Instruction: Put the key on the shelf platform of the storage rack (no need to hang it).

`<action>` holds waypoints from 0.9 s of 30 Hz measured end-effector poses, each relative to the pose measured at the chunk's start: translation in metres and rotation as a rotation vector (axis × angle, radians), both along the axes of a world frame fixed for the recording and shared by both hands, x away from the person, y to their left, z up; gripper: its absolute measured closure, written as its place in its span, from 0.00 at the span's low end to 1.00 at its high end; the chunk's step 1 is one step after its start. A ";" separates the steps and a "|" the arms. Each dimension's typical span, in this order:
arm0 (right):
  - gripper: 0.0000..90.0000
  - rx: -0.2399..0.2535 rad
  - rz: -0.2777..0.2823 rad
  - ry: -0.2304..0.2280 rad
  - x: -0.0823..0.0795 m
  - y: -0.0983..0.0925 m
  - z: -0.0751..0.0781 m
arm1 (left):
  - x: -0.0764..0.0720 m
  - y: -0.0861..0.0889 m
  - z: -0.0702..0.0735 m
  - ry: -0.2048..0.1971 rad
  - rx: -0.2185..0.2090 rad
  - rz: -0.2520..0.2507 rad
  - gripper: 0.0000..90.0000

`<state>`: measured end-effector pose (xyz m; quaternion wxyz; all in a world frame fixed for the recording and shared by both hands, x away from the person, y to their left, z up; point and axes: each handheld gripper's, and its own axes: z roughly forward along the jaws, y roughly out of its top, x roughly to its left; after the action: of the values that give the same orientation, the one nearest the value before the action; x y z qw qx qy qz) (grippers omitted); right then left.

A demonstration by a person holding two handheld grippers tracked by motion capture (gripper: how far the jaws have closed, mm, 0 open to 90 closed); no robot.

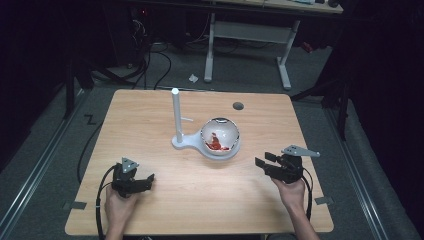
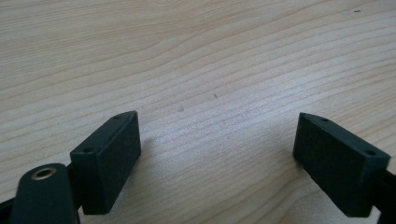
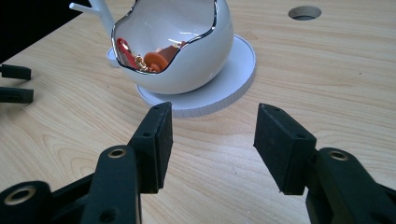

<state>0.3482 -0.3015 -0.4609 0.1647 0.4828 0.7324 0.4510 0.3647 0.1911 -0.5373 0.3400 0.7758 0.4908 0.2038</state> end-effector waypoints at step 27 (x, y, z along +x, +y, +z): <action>0.52 -0.053 -0.005 0.049 0.008 0.009 -0.028 | 0.000 0.000 0.000 0.000 0.000 0.000 0.17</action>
<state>0.3557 -0.2922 -0.4888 0.1606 0.4911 0.7468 0.4188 0.3647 0.1910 -0.5373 0.3399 0.7759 0.4908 0.2040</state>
